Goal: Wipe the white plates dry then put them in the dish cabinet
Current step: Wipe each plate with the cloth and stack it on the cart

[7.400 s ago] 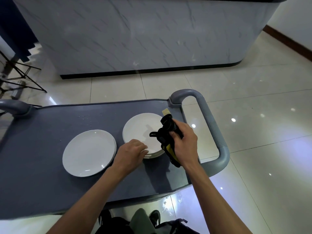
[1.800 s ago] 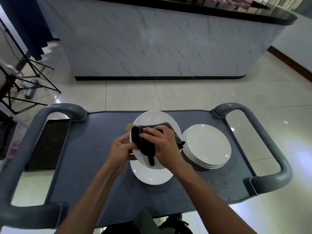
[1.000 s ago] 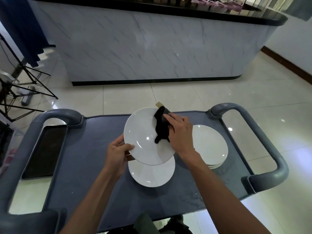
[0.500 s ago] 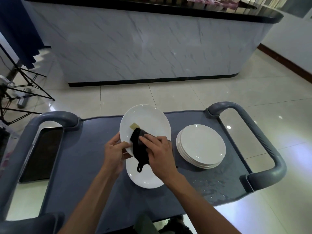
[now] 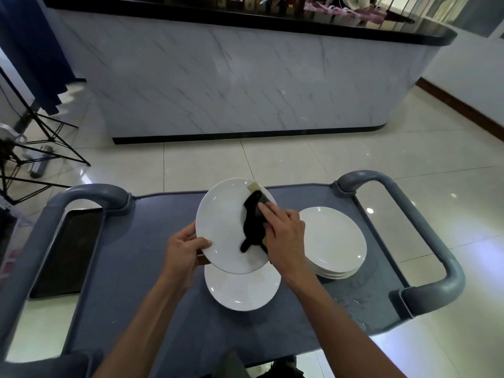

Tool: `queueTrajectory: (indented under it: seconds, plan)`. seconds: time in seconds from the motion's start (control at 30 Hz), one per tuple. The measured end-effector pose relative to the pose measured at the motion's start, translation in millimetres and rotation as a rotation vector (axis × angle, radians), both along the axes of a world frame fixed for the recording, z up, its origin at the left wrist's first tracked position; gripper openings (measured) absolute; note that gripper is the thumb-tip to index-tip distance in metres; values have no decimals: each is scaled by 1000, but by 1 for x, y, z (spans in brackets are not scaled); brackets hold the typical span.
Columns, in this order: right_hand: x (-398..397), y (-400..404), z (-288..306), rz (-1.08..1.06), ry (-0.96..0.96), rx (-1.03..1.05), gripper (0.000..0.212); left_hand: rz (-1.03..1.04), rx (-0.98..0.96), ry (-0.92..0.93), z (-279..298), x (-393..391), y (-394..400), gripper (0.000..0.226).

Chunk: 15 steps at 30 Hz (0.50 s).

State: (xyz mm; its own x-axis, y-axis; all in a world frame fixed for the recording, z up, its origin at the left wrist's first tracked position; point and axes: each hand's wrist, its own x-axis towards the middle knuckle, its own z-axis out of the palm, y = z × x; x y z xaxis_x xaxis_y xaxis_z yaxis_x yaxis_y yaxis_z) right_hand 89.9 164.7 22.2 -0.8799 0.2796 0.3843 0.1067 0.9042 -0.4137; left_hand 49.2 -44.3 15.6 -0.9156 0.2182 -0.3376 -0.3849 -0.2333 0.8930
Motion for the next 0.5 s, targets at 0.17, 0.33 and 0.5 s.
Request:
queueTrajectory:
  seconds: [0.17,0.33,0.5]
  plan:
    - [-15,13,12,-16,26,-7,46,-85,-26,26,3,3,5,51]
    - [-27,6,21,8,57,20,44,-116,-24,46,2,6,10,52]
    - [-22,-15,20,171,66,23,43,-111,-30,53,1,10,16,53]
